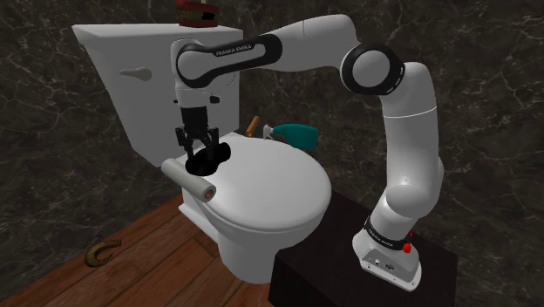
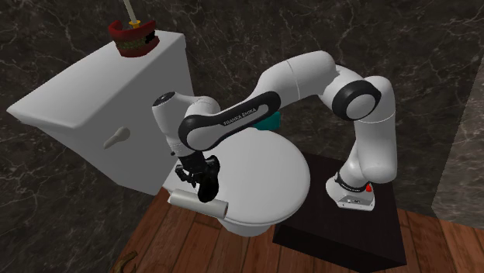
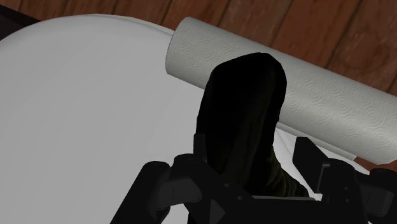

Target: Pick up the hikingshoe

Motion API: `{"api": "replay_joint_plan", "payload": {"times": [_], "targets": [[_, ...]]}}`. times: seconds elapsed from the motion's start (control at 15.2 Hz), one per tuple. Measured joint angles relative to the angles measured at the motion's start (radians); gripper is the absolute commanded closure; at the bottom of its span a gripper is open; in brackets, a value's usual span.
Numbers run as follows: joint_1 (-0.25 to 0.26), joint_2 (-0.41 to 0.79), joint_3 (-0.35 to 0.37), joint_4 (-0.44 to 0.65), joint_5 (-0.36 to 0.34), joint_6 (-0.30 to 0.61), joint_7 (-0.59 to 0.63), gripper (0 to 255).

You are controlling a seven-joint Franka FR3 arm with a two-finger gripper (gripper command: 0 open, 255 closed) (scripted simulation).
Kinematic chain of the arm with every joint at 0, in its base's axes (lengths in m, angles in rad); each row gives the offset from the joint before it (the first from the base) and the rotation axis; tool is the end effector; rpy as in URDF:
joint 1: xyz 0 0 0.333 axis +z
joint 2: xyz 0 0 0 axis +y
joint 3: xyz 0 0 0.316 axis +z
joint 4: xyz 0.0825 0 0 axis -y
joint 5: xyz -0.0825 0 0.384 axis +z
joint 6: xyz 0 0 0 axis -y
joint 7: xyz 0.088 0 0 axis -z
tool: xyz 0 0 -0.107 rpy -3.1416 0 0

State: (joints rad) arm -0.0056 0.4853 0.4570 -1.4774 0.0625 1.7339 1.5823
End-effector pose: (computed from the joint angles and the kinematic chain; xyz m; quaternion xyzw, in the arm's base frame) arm 0.6158 0.2529 0.4080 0.8215 -0.5466 -0.1622 0.0052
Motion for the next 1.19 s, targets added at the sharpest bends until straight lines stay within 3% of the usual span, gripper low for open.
{"api": "replay_joint_plan", "payload": {"times": [0.59,1.19], "targets": [[-0.001,-0.001,0.0,0.003,0.0,-0.004,0.0,255],[0.004,-0.013,0.005,0.099,0.004,-0.11,0.018,255]]}}
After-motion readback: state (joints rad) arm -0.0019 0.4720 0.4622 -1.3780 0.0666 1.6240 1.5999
